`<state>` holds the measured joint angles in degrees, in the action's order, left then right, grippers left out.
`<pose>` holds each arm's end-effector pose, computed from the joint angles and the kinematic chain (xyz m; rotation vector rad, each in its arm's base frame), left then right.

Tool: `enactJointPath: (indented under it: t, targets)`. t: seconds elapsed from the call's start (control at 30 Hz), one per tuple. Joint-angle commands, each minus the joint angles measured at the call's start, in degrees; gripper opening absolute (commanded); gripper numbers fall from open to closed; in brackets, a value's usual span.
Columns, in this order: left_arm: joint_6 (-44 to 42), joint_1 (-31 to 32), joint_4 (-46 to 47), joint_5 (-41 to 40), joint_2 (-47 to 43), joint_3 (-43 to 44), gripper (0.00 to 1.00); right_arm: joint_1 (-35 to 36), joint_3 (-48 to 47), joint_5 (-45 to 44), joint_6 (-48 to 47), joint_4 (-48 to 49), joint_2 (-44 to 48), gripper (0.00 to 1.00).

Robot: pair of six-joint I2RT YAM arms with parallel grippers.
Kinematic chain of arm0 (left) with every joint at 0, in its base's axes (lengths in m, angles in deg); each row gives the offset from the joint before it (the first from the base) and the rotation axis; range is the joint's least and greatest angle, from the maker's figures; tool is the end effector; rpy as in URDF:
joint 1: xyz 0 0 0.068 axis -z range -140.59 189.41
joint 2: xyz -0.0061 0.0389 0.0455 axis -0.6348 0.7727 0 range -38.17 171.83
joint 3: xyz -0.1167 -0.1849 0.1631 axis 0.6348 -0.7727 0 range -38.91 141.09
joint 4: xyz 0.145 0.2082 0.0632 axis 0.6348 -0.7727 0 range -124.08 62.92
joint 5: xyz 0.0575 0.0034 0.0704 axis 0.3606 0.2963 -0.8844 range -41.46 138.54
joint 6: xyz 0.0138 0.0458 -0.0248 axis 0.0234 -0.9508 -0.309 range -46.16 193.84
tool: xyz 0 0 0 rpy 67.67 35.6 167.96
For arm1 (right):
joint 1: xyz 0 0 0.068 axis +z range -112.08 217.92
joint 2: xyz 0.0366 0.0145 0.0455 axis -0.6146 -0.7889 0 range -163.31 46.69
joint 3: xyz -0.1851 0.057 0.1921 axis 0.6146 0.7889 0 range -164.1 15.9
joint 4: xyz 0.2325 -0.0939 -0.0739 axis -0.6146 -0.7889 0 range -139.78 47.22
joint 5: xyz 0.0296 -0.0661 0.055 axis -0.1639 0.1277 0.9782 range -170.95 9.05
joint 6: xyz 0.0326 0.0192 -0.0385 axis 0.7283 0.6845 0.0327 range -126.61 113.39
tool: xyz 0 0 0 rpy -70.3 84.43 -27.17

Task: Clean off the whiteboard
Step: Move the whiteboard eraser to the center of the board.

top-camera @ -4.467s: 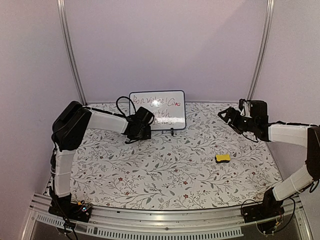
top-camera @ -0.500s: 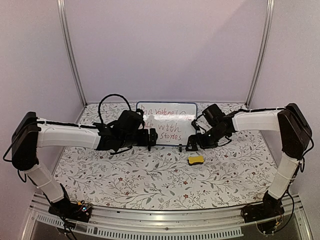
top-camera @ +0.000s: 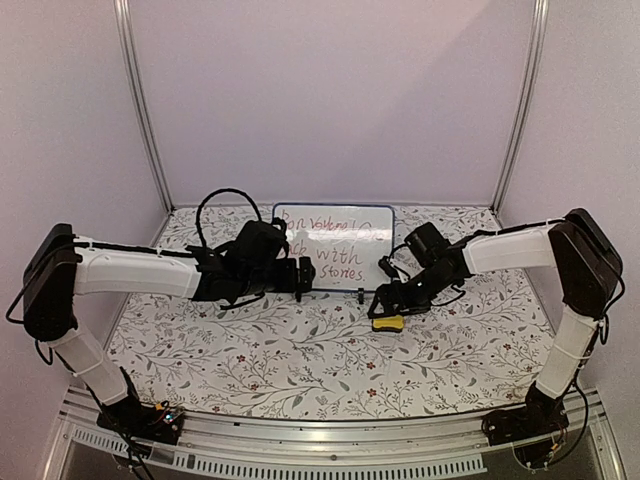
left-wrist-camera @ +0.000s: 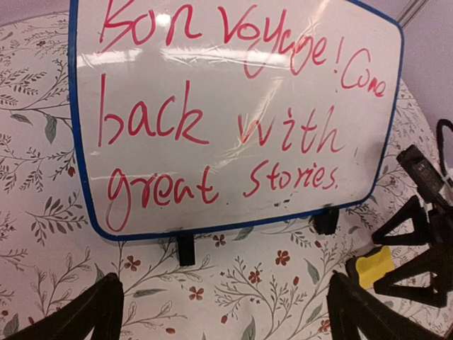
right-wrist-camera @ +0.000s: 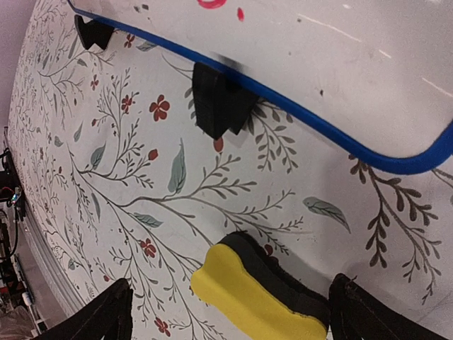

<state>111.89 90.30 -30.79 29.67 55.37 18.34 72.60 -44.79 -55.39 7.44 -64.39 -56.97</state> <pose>0.2309 -0.2657 0.2111 0.0788 2.2654 -0.4703 0.2774 0.2106 0.1510 -0.6429 2.7307 0.8394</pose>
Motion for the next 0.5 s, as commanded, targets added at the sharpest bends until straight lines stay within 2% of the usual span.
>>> enactJointPath:
  t: [0.0, 0.27, 0.47]
  targets:
    - [0.5, 0.2, 0.6, -1.1, -1.0, -0.9, 1.00, 1.7, 1.4, 2.3, 0.5, 0.5, 1.7, 0.94]
    - [1.0, 0.1, 1.2, -0.9, -1.1, -1.4, 1.00, 6.2, 2.1, 2.7, 0.9, -1.0, 2.7, 0.94]
    - [1.1, 0.0, 1.1, -0.6, -1.0, -1.3, 1.00, 7.3, -1.1, -5.7, 1.3, -4.7, 1.2, 0.92]
